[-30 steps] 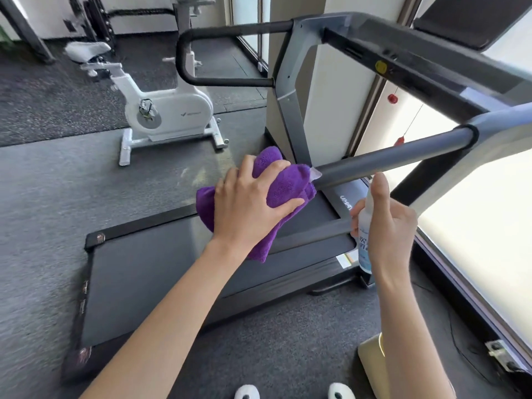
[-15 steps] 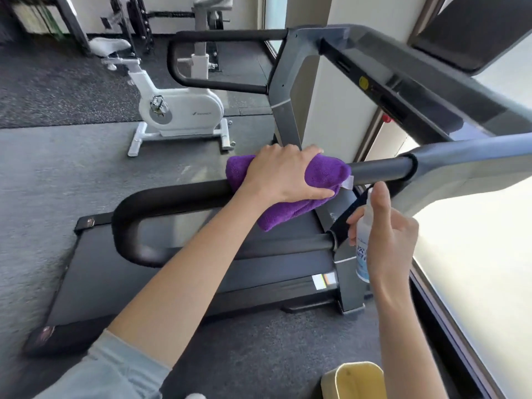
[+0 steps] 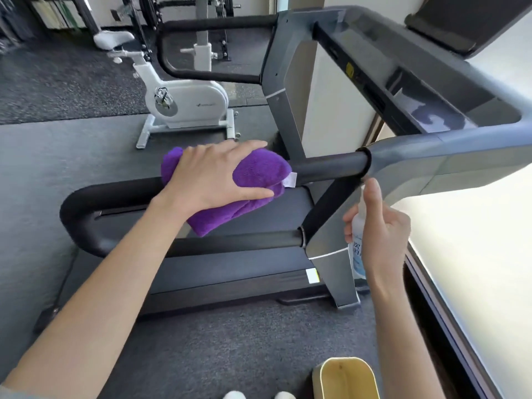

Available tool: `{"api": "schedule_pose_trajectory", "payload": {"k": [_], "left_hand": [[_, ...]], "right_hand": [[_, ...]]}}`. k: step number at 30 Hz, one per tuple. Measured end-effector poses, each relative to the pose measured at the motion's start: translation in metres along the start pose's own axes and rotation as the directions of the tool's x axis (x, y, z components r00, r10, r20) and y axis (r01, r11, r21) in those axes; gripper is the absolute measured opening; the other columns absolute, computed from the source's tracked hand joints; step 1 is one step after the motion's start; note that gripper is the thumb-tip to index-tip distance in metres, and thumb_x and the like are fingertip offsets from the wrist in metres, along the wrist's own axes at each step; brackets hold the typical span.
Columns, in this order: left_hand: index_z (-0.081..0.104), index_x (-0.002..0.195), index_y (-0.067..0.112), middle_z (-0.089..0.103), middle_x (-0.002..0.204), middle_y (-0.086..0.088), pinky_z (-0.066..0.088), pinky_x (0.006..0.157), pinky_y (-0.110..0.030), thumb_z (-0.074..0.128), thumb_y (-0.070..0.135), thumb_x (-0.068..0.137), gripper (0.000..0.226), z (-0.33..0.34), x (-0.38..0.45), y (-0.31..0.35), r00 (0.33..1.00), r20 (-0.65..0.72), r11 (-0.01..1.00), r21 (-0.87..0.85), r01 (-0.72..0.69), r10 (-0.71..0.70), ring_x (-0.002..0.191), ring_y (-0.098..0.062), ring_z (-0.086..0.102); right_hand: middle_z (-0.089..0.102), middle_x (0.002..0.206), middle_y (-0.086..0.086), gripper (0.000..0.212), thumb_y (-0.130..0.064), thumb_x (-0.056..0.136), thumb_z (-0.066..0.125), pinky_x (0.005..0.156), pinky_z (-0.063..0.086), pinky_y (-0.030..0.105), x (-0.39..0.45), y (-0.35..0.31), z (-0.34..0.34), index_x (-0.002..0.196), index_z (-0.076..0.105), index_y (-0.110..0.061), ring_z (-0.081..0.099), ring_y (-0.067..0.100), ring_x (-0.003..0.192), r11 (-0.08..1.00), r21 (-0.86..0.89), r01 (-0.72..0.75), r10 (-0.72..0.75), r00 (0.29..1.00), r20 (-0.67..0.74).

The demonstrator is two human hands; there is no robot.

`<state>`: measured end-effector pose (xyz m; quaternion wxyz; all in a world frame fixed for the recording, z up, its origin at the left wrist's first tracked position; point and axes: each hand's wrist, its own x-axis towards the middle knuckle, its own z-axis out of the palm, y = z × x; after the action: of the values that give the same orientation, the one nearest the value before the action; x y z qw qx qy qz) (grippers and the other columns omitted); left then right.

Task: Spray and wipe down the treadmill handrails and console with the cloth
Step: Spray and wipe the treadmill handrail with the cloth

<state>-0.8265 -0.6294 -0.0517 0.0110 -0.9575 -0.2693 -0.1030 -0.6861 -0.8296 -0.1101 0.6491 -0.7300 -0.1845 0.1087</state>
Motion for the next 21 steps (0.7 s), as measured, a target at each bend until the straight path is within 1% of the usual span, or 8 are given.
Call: {"api": "schedule_pose_trajectory", "payload": {"k": [2,5,7,8,11,15,19,21], "left_hand": [[0.025,0.145,0.05,0.057,0.127,0.006,0.042,0.084,-0.041,0.042,0.087,0.069,0.086,-0.003,0.003,0.007,1.0,0.015,1.0,0.017,-0.006,0.006,0.109,-0.029,0.06],[0.038,0.135,0.039,0.059,0.12,0.002,0.043,0.083,-0.04,0.041,0.085,0.074,0.076,0.005,0.035,0.043,0.997,0.015,0.996,0.023,-0.081,0.081,0.103,-0.028,0.061],[0.042,0.13,0.033,0.061,0.115,-0.002,0.044,0.082,-0.039,0.043,0.083,0.077,0.074,0.014,0.06,0.077,0.992,0.017,0.991,0.04,-0.129,0.129,0.099,-0.03,0.063],[0.042,0.132,0.031,0.061,0.114,-0.004,0.045,0.083,-0.039,0.046,0.08,0.078,0.073,0.018,0.071,0.093,0.988,0.012,0.987,0.043,-0.154,0.154,0.098,-0.031,0.063],[0.034,0.144,0.035,0.059,0.118,-0.007,0.045,0.083,-0.038,0.058,0.066,0.08,0.075,0.028,0.083,0.116,0.975,-0.047,0.975,0.059,-0.213,0.216,0.1,-0.031,0.062],[0.03,0.148,0.035,0.06,0.118,-0.004,0.044,0.082,-0.037,0.067,0.057,0.073,0.086,0.027,0.072,0.088,0.979,-0.082,0.982,0.04,-0.182,0.185,0.101,-0.031,0.062],[0.037,0.144,0.032,0.064,0.118,-0.001,0.043,0.084,-0.038,0.068,0.064,0.069,0.087,0.015,0.041,0.041,0.993,-0.032,0.994,0.002,-0.11,0.11,0.103,-0.03,0.062],[0.041,0.14,0.034,0.065,0.117,0.003,0.042,0.08,-0.037,0.065,0.071,0.068,0.085,0.01,0.015,0.008,0.996,-0.058,0.998,0.004,-0.067,0.067,0.102,-0.028,0.063]], "right_hand": [[0.053,0.047,0.014,0.081,-0.078,0.082,0.044,0.067,0.046,0.047,-0.003,0.004,-0.004,0.06,0.057,-0.001,0.051,0.028,0.051,1.0,0.013,-0.001,0.002,1.0,-0.009],[0.052,0.047,0.015,0.081,-0.078,0.083,0.044,0.07,0.05,0.058,-0.007,0.004,-0.01,0.06,0.057,-0.002,0.054,0.041,0.055,1.0,-0.002,-0.015,0.015,1.0,-0.022],[0.052,0.046,0.014,0.081,-0.078,0.083,0.045,0.071,0.05,0.059,-0.007,0.003,-0.015,0.06,0.057,-0.001,0.055,0.042,0.055,1.0,0.015,-0.019,0.02,0.999,-0.035],[0.052,0.046,0.014,0.081,-0.077,0.083,0.046,0.07,0.05,0.057,-0.008,0.003,-0.017,0.059,0.056,0.0,0.054,0.039,0.053,1.0,0.025,-0.014,0.015,0.999,-0.044],[0.053,0.05,0.02,0.081,-0.074,0.082,0.048,0.065,0.045,0.039,-0.01,0.0,-0.021,0.055,0.053,0.002,0.051,0.022,0.047,0.998,0.056,0.015,-0.011,0.997,-0.078],[0.054,0.048,0.011,0.081,-0.075,0.079,0.05,0.062,0.043,0.033,-0.014,-0.001,-0.018,0.054,0.052,0.002,0.049,0.02,0.047,0.997,0.074,0.018,-0.013,0.997,-0.074],[0.05,0.05,0.022,0.082,-0.075,0.08,0.047,0.058,0.041,0.031,-0.025,0.001,-0.001,0.057,0.056,0.003,0.048,0.018,0.046,0.998,0.061,0.023,-0.021,0.999,-0.03],[0.05,0.05,0.022,0.084,-0.076,0.08,0.046,0.057,0.041,0.031,-0.03,0.001,0.012,0.058,0.057,0.004,0.049,0.018,0.046,0.999,0.045,0.027,-0.028,1.0,0.003]]}}
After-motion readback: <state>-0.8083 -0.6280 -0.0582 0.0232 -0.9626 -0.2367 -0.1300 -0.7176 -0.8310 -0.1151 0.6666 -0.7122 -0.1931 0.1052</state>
